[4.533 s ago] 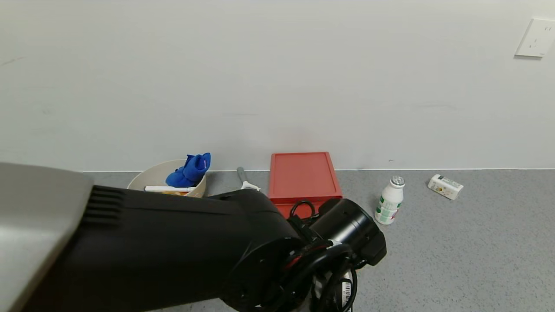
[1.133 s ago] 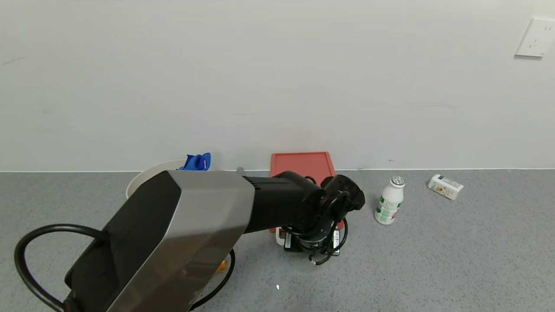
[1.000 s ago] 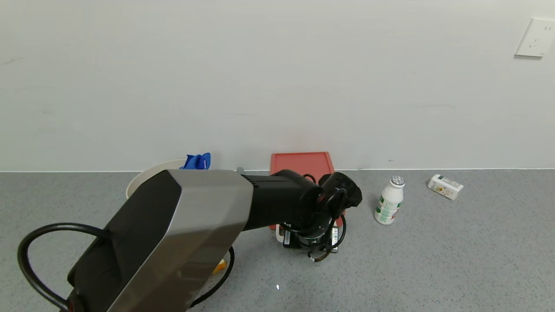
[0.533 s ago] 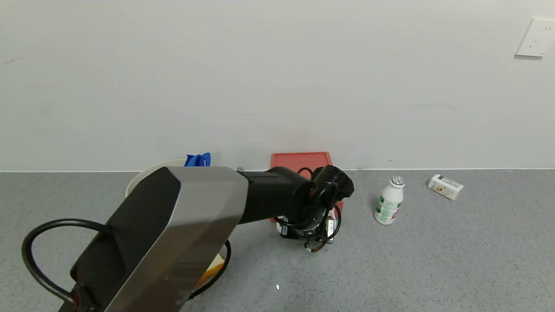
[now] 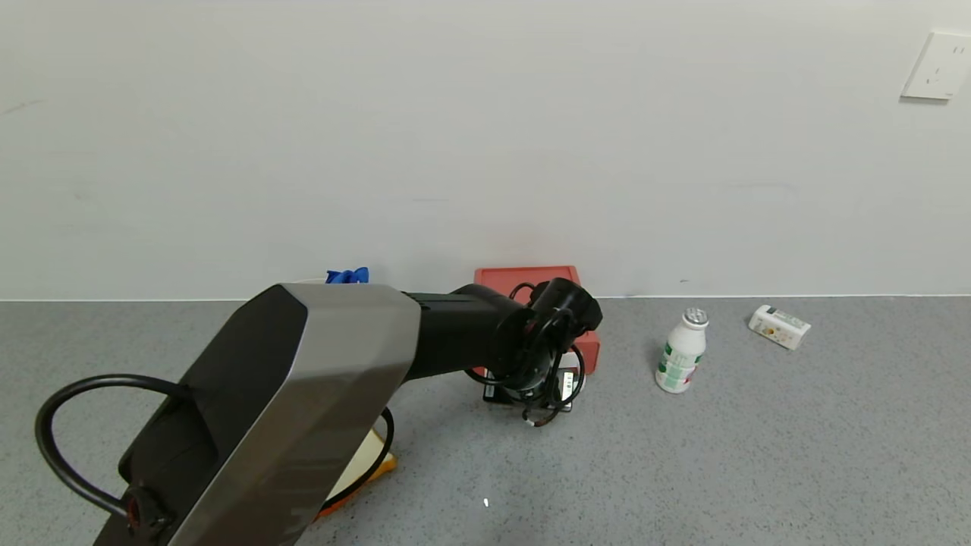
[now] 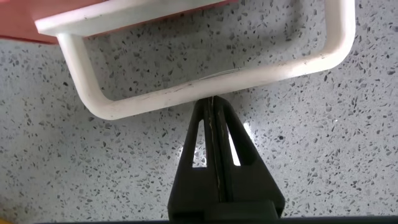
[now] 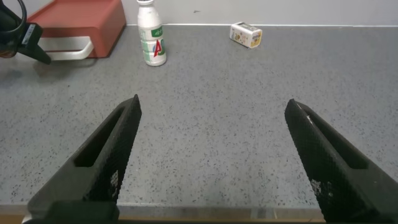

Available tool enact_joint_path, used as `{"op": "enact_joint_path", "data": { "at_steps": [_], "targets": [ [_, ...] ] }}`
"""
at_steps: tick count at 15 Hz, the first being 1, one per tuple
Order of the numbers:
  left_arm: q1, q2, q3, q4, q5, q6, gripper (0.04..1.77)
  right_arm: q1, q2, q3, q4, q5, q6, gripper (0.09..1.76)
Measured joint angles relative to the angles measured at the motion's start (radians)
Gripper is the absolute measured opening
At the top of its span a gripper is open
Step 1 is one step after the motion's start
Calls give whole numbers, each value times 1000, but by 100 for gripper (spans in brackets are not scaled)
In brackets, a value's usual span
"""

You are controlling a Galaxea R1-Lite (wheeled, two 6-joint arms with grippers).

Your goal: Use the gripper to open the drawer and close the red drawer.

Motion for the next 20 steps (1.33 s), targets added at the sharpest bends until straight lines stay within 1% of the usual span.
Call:
{"op": "enact_joint_path", "data": {
  "at_steps": [3, 5, 11, 12, 13, 14, 15, 17, 18, 20],
  "targets": [
    [6, 0, 1, -4, -2, 3, 11, 0, 0, 0, 0, 0, 0, 170],
    [6, -9, 3, 12, -1, 1, 11, 0, 0, 0, 0, 0, 0, 170],
    [-7, -94, 8, 154, -11, -1, 11, 0, 0, 0, 0, 0, 0, 170],
    [-7, -117, 9, 183, -14, 6, 11, 0, 0, 0, 0, 0, 0, 170],
    [-7, -144, 10, 212, -23, 34, 11, 0, 0, 0, 0, 0, 0, 170],
    [-7, -173, 12, 232, -39, 72, 11, 0, 0, 0, 0, 0, 0, 170],
    [-2, -202, 14, 243, -69, 107, 11, 0, 0, 0, 0, 0, 0, 170],
    [27, -265, 16, 245, -144, 193, 11, 0, 0, 0, 0, 0, 0, 170],
    [48, -294, 17, 245, -191, 243, 11, 0, 0, 0, 0, 0, 0, 170],
    [100, -352, 26, 240, -310, 336, 11, 0, 0, 0, 0, 0, 0, 170]
  ]
}}
